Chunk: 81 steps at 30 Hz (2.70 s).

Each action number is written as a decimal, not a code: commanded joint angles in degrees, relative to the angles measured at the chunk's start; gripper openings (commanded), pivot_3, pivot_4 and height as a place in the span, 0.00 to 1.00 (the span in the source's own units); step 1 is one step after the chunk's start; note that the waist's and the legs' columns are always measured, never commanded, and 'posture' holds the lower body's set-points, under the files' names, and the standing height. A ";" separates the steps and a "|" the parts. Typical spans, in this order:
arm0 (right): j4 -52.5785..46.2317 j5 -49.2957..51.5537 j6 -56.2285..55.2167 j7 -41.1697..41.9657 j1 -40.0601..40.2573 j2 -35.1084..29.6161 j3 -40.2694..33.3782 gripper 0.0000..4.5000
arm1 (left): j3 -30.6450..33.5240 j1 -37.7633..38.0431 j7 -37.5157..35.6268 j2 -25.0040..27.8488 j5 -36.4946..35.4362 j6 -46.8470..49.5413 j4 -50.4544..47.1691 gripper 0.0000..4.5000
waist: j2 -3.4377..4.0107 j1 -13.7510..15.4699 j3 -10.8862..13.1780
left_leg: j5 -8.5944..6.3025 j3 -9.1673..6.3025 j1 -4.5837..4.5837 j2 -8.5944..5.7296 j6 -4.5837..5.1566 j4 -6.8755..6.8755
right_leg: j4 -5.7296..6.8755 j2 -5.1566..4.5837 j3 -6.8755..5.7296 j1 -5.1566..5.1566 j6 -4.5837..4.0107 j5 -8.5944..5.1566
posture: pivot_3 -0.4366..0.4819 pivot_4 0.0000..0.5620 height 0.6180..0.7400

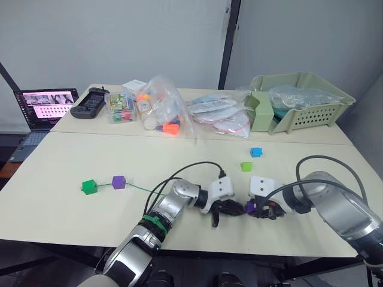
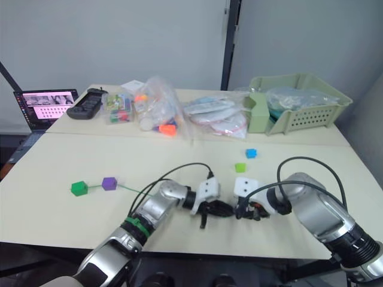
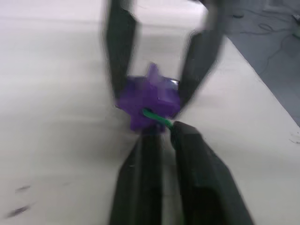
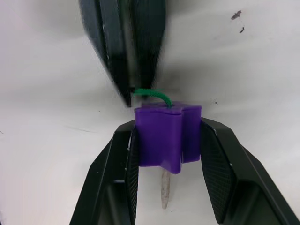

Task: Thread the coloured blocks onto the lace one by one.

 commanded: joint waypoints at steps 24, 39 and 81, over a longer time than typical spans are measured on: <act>-10.07 6.70 7.13 1.93 -0.29 -3.39 -7.96 0.99 | -0.79 2.65 -1.66 5.11 -1.12 -0.43 -12.07 1.00 | 0.00 0.27 0.00 | 0.00 -0.03 -0.06 -0.02 0.00 0.00 | 0.02 -0.03 -0.01 -0.04 0.00 0.00 | 0.48 0.27 0.95; -22.17 16.26 18.05 -5.79 19.57 -8.72 -29.19 0.99 | -4.26 -2.19 0.91 -2.04 1.78 -1.27 -4.09 1.00 | -0.01 -0.03 0.01 | 0.00 -0.09 -0.04 -0.08 0.00 0.01 | -0.01 -0.02 0.01 0.01 0.03 0.00 | 0.48 0.27 0.95; 2.48 -0.09 -7.23 -7.84 3.36 -3.66 -0.76 0.65 | -3.64 -4.37 5.18 -4.69 6.16 -4.73 5.87 0.31 | -0.01 0.04 0.00 | 0.00 -0.15 -0.04 -0.14 0.00 0.00 | -0.01 -0.03 0.01 0.00 0.05 -0.01 | 0.48 0.27 0.95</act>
